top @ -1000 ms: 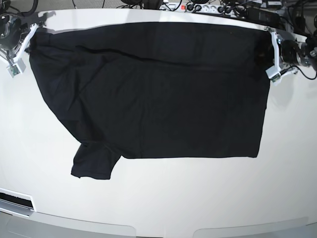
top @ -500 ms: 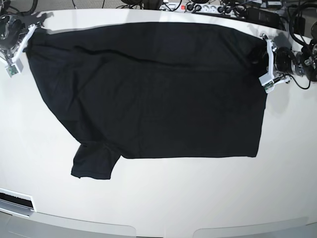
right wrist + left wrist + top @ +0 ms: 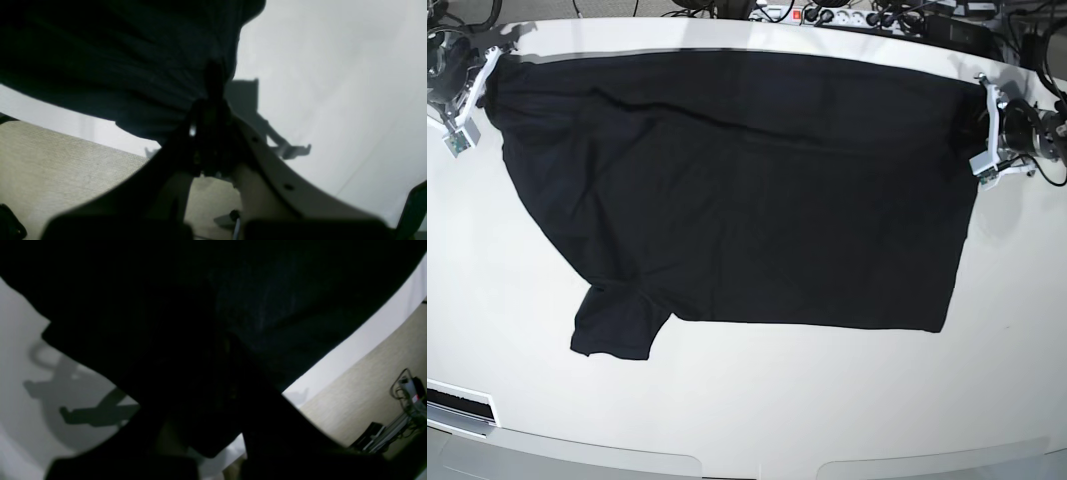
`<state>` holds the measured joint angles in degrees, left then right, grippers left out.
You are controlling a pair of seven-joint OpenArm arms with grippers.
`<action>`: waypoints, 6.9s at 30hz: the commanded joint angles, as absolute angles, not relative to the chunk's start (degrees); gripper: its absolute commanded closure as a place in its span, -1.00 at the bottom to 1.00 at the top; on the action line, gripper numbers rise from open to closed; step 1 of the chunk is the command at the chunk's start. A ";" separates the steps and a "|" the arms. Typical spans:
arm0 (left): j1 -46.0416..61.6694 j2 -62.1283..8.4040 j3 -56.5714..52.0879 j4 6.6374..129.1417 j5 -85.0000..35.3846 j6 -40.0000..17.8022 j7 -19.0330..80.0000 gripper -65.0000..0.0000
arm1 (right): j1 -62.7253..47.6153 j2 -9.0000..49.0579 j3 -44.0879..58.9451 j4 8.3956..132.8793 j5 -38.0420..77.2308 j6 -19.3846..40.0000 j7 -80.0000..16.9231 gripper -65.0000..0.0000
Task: Layout the t-shirt on the table in an organized manner, then fold the t-shirt properly
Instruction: 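Hold both shoulder corners and drag the shirt taut toward the robot, then release the shoulders and move both grippers to the shirt's side seams, then grasp the shirt sides with both grippers and lift them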
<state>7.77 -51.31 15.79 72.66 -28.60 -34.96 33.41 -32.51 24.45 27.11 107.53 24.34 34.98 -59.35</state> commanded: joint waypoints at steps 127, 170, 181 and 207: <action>3.70 -52.93 -11.55 76.40 -59.72 -35.55 48.93 1.00 | -26.63 20.16 21.04 109.10 44.10 40.00 -65.14 1.00; -25.67 -26.74 -2.66 31.81 -28.97 -30.39 19.75 -0.11 | -19.99 19.81 21.04 108.99 42.09 39.97 -59.16 0.16; -25.43 -27.79 -2.81 31.92 -27.20 -20.29 19.57 1.00 | -7.27 19.68 21.02 93.97 32.84 28.53 -50.22 -0.18; -25.43 -27.79 -2.81 31.92 -27.07 -25.56 19.53 1.00 | 17.52 17.98 20.93 43.24 38.48 40.00 -48.40 -0.21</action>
